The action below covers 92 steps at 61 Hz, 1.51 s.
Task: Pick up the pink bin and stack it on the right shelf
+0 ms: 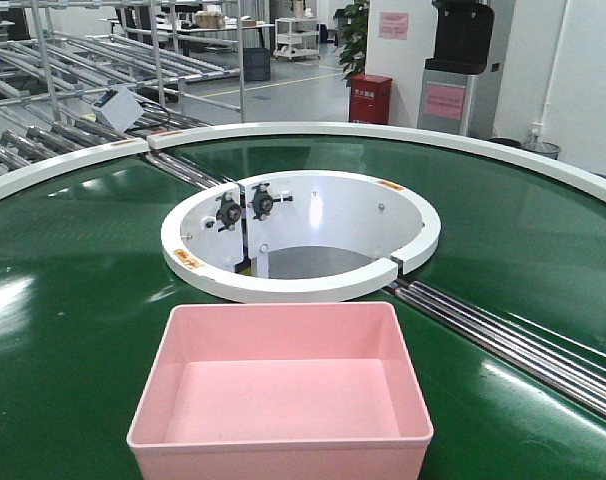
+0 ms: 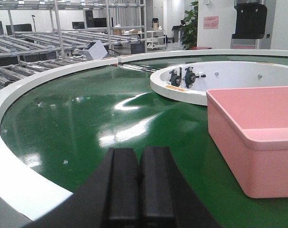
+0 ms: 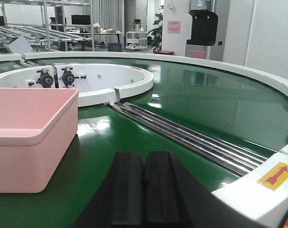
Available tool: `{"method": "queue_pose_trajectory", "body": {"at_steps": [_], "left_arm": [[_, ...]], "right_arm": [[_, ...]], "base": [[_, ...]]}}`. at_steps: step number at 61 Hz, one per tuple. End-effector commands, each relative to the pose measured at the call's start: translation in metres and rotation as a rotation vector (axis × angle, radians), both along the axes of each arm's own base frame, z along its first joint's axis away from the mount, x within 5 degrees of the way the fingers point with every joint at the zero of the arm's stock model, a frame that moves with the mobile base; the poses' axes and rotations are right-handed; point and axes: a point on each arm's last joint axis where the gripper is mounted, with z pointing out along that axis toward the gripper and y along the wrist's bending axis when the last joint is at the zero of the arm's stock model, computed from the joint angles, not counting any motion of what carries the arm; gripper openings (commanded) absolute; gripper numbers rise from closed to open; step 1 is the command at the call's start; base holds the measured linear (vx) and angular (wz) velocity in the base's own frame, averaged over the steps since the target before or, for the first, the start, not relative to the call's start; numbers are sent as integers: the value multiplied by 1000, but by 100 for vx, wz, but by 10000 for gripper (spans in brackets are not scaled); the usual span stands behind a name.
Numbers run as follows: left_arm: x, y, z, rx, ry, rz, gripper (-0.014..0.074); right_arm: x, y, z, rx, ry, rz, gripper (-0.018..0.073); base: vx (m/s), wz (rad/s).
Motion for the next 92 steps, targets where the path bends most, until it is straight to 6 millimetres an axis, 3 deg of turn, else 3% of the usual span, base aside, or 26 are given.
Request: {"method": "queue_pose_trajectory", "body": {"at_steps": [1,28,39,46,55,61,68,79,92], "left_arm": [[-1,-1,4,-8,-87,-9,-6],[-1,-1,4,-8,-87,-9,-6],[-2,-1,10,-18,-118,-12,-6],[-11,-1,49,-43,-247,-19,-6],[-31,-2,113,-39,-351,-14,-6],[-36,-1,149,-48,-247,5,-6],[-27,2,173,-61,-37,29,-6],[2,4,163,-80,248,51,-6],[25,5,138,-92,377,56,1]], "right_arm": [[-1,0,8,-7,-93,2,-9],[-1,0,8,-7,-96,2,-9],[-4,1,21,7,-192,9,-9],[-12,1,55,18,-269,8,-9],[-29,-1,118,-3,-295,-9,-9],[-28,-2,147,-28,-181,-25,-9],[-15,-3,167,-57,5,-33,-9],[21,-3,155,-53,283,-34,-9],[57,-3,124,-50,496,-29,-3]], "base": [[0,0],[0,0],[0,0],[0,0],[0,0],[0,0],[0,0],[0,0],[0,0]]}}
